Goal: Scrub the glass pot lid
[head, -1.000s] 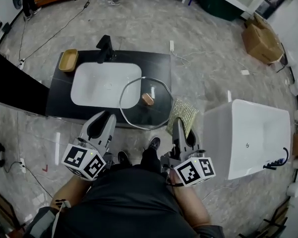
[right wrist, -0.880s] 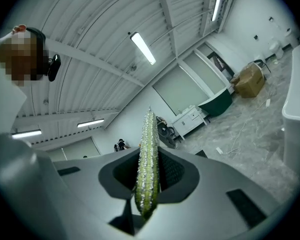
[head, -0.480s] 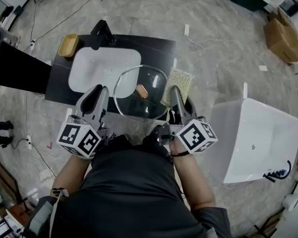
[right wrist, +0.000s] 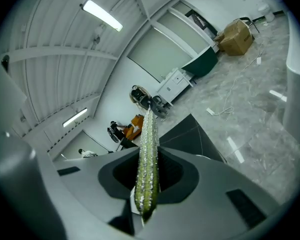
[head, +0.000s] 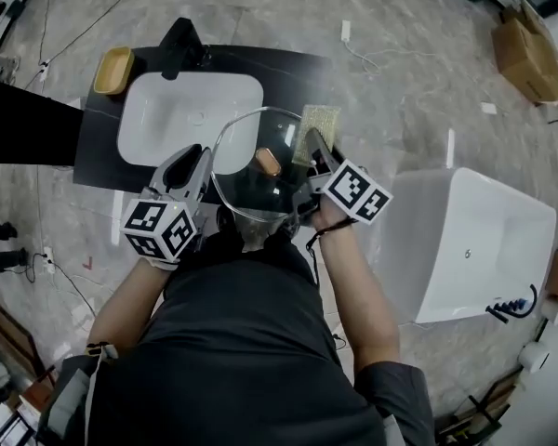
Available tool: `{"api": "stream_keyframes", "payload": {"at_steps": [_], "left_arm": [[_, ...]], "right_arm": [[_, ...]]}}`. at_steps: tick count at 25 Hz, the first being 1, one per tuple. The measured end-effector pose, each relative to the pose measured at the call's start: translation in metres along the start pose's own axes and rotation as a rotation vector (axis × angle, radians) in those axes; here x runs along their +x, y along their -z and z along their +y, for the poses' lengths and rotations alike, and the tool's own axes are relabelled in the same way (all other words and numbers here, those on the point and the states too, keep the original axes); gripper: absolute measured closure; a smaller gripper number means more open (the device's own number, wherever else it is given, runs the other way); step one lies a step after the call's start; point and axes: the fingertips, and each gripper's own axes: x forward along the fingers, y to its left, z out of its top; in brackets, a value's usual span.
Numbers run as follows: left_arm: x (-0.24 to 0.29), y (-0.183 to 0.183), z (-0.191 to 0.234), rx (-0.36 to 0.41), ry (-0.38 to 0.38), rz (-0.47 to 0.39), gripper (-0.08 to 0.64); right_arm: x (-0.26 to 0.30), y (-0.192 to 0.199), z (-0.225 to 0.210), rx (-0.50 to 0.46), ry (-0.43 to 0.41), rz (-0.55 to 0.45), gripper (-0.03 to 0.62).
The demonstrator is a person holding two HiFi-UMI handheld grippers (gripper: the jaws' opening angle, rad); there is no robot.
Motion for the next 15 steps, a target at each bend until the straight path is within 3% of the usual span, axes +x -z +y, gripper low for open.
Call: {"api": "stream_keyframes", "payload": {"at_steps": [6,15], "left_arm": [[0.0,0.021,0.034,-0.039,-0.005,0.056,0.489],[-0.03,0.027,0.083,-0.113,-0.126,0.058,0.489]], "right_arm": [[0.059,0.027,-0.019,-0.024,0.084,0.101,0.538],[0.127,0.052,-0.015,-0.044,0.106,0.221,0.538]]}}
